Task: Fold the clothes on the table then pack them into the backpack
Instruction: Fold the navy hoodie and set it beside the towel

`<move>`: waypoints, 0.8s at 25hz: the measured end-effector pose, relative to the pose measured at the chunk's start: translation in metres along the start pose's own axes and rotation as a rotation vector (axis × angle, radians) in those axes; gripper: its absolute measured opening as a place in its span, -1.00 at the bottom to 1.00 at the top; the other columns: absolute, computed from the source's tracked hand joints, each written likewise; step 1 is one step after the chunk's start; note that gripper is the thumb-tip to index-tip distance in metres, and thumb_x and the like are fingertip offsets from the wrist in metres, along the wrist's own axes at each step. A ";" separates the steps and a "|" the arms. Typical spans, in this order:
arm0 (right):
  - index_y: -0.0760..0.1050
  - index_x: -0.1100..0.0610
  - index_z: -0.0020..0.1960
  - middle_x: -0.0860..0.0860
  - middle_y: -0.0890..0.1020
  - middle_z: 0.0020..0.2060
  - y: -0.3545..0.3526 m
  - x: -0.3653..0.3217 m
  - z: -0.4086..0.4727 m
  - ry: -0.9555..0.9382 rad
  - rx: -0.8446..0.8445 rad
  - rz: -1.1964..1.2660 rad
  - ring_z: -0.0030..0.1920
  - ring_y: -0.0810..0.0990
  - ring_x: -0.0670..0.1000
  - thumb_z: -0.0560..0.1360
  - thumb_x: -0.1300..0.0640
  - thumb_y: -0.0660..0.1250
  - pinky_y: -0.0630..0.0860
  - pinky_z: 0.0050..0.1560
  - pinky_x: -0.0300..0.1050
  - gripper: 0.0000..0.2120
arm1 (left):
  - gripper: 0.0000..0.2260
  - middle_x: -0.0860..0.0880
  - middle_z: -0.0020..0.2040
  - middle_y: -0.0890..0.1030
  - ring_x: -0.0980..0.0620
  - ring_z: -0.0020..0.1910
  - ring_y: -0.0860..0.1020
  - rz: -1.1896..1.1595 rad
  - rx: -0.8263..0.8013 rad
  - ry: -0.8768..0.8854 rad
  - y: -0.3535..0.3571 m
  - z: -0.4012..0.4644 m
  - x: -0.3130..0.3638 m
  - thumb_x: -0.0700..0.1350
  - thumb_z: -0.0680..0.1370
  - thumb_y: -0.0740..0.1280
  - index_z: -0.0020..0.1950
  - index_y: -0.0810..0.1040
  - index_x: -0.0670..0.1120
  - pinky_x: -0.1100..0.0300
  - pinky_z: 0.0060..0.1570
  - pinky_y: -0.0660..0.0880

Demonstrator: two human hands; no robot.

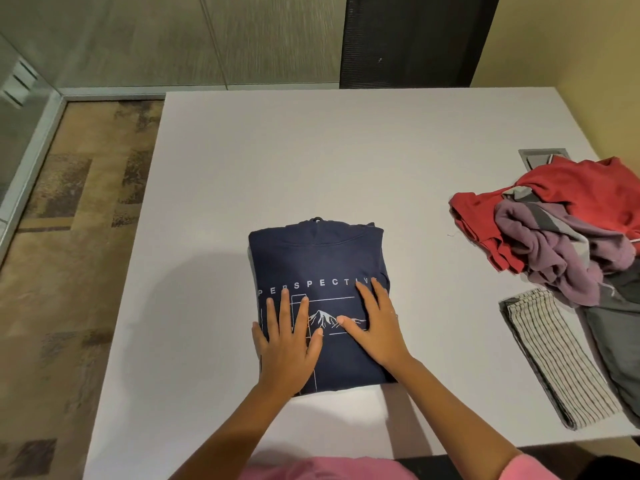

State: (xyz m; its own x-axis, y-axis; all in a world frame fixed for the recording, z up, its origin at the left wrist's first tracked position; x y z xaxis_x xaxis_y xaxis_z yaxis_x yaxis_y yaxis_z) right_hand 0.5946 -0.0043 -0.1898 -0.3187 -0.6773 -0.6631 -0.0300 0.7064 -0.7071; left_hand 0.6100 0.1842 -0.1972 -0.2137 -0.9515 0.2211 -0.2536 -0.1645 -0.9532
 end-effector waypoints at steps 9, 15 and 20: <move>0.39 0.08 -0.28 0.07 0.62 -0.29 -0.028 0.028 0.040 0.535 -0.018 0.431 -0.21 0.60 0.13 0.22 -0.19 0.44 0.54 -0.02 0.19 -0.61 | -0.43 -0.05 0.55 0.18 -0.16 0.52 0.15 0.069 0.069 0.329 -0.014 0.034 0.024 0.26 0.58 0.01 0.52 0.25 0.02 -0.28 0.37 0.11; 0.33 0.20 -0.20 0.03 0.47 -0.34 -0.056 0.005 0.042 0.279 0.164 0.420 -0.34 0.40 -0.05 0.47 0.19 0.33 0.38 -0.28 -0.26 -0.81 | -0.41 -0.05 0.55 0.19 -0.15 0.52 0.16 0.056 0.077 0.368 -0.017 0.046 0.035 0.30 0.57 0.00 0.52 0.24 0.04 -0.28 0.38 0.11; 0.32 0.18 -0.04 -0.05 0.47 -0.24 -0.039 0.011 0.041 0.341 0.247 0.313 -0.17 0.48 0.05 0.53 0.26 0.28 0.34 -0.29 -0.33 -0.88 | -0.32 -0.01 0.57 0.09 -0.21 0.54 0.03 0.105 0.052 0.485 -0.009 0.044 0.044 0.45 0.49 -0.03 0.52 0.22 0.14 -0.47 0.33 -0.02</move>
State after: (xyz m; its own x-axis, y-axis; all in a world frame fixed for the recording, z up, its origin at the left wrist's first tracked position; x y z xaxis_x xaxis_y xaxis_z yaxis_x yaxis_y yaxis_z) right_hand 0.6313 -0.0477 -0.1795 -0.5681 -0.3067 -0.7637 0.3277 0.7669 -0.5517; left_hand 0.6448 0.1319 -0.1875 -0.6527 -0.7355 0.1817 -0.1626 -0.0982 -0.9818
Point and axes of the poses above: each hand's wrist, its own z-axis towards the middle knuckle, its own y-axis out of the palm, x = y × z, the point moved 5 cm from there along z, towards the middle knuckle
